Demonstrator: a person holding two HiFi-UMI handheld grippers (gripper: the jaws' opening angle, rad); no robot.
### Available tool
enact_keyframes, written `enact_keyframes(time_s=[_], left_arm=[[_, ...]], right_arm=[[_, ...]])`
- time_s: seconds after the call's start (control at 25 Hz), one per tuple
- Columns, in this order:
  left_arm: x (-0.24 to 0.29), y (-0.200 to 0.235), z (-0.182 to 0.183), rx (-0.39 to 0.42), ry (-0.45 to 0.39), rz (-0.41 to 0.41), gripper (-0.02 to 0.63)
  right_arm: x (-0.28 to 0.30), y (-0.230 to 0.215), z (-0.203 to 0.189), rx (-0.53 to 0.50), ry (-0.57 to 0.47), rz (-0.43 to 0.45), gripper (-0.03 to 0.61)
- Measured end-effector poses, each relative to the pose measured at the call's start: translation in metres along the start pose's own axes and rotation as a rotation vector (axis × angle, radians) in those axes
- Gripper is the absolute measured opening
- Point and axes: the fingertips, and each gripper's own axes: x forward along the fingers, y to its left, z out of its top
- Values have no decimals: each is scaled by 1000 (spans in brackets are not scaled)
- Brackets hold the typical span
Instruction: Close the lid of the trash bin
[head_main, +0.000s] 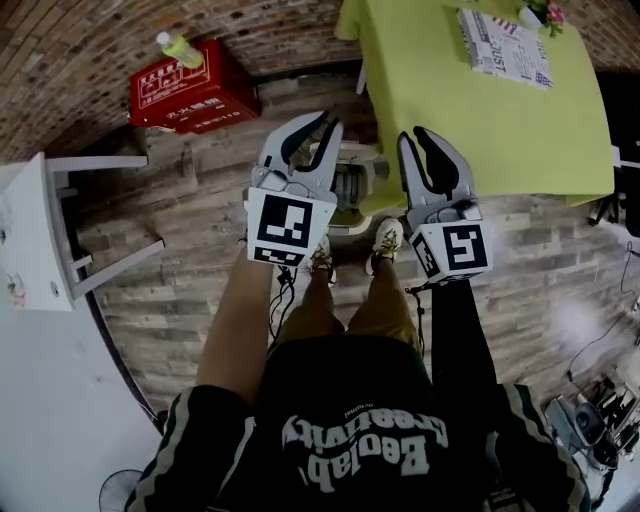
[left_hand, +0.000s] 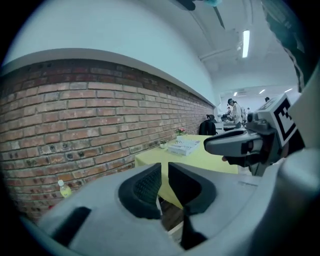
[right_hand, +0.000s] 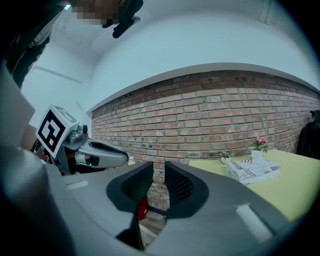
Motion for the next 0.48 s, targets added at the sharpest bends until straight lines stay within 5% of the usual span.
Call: enact_keyframes(time_s=[0.48], left_arm=[[77,0,-92,-85,160,-23,71]], right_arm=[[25,-37,-55,51,66,36,88]])
